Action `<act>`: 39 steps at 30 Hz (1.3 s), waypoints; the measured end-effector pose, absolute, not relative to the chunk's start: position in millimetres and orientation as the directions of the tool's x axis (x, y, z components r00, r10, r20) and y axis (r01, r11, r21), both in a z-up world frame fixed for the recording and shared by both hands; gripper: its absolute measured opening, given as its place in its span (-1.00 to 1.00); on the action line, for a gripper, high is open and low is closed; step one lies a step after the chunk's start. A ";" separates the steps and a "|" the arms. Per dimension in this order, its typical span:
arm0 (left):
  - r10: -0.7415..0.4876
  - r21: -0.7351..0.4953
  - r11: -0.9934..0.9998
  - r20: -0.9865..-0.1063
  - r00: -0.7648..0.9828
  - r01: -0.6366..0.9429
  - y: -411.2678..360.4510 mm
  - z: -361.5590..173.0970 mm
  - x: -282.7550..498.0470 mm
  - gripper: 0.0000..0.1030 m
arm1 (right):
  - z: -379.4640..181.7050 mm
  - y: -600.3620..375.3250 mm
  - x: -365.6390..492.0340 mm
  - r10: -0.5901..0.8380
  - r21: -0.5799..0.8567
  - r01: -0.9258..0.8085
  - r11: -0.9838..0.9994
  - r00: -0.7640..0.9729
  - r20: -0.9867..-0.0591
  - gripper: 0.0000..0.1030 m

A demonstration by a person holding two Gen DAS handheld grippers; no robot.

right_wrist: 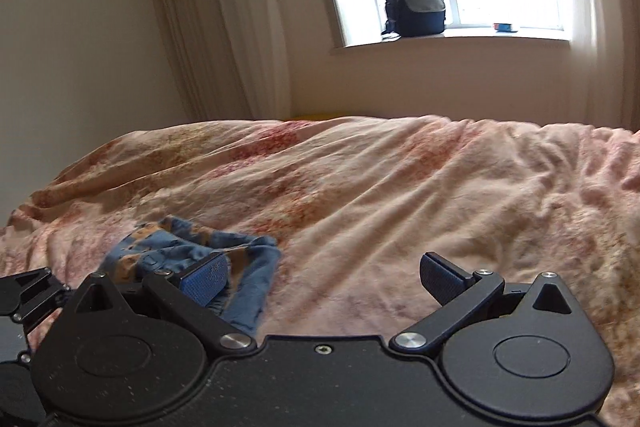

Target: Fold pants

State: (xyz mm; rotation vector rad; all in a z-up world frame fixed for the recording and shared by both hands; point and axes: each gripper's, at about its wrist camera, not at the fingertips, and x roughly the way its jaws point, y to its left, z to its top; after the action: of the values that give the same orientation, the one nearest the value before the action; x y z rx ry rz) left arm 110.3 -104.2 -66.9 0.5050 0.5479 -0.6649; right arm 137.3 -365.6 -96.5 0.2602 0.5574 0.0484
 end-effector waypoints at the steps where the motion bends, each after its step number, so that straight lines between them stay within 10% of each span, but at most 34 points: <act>1: -0.441 0.240 0.684 -0.616 0.652 0.689 -97.9 -69.9 111.9 0.71 | -99.4 -359.8 140.8 0.167 0.283 -0.016 0.959 0.838 -0.520 0.99; 9: -0.491 0.241 0.651 -0.590 0.641 0.720 -90.2 -71.0 124.1 0.79 | -124.9 -327.9 178.9 0.355 0.350 -0.178 0.919 0.758 -0.547 0.87; 17: -0.570 0.122 0.631 -0.596 0.565 0.766 -79.1 -77.5 134.5 0.18 | -136.5 -326.5 203.0 0.345 0.390 -0.144 0.910 0.783 -0.517 -0.04; 39: -0.557 0.180 0.570 -0.632 0.538 0.802 -82.3 -73.9 127.6 -0.07 | -140.1 -324.2 202.4 0.329 0.396 -0.115 0.911 0.783 -0.529 -0.44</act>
State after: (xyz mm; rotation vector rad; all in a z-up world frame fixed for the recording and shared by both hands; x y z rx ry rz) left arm 127.6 -82.3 -73.9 0.4891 0.5559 -0.8475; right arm 202.4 -324.2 -140.1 0.3559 0.6297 0.2451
